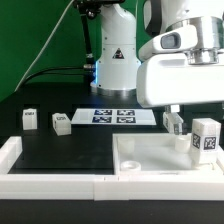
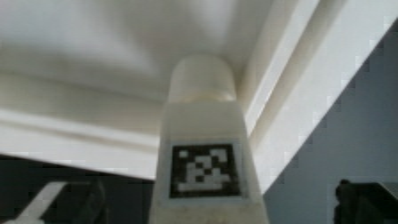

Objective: Assemble one leg

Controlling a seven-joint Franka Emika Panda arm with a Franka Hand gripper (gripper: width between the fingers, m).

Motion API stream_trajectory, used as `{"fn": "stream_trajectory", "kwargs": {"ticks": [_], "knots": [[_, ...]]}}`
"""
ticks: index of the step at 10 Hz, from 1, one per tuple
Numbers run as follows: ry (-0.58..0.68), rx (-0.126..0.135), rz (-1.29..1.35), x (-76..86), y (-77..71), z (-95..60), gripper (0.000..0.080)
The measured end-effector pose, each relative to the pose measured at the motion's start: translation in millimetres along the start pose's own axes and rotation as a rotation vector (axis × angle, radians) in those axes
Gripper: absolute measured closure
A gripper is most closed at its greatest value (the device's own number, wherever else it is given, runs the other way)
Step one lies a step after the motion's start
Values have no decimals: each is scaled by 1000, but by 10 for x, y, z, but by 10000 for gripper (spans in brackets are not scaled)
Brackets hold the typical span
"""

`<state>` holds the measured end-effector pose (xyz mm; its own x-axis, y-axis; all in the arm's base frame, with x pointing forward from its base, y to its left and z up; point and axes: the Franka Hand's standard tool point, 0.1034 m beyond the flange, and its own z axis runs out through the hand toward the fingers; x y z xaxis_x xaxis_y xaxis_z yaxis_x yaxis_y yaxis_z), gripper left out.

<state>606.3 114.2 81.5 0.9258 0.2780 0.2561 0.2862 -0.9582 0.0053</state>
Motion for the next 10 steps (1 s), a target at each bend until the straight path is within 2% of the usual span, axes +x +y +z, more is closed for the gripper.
{"fn": "stream_trajectory", "kwargs": {"ticks": [1, 2, 3, 4, 8, 10], "knots": [[-68, 8, 2, 6, 31, -10, 151], [-196, 29, 5, -57, 34, -23, 151], [-266, 41, 7, -12, 42, -31, 151], [-258, 40, 8, 40, 58, -11, 151], [-245, 39, 8, 39, 35, 4, 160], [-246, 39, 8, 37, 35, 6, 513]]}}
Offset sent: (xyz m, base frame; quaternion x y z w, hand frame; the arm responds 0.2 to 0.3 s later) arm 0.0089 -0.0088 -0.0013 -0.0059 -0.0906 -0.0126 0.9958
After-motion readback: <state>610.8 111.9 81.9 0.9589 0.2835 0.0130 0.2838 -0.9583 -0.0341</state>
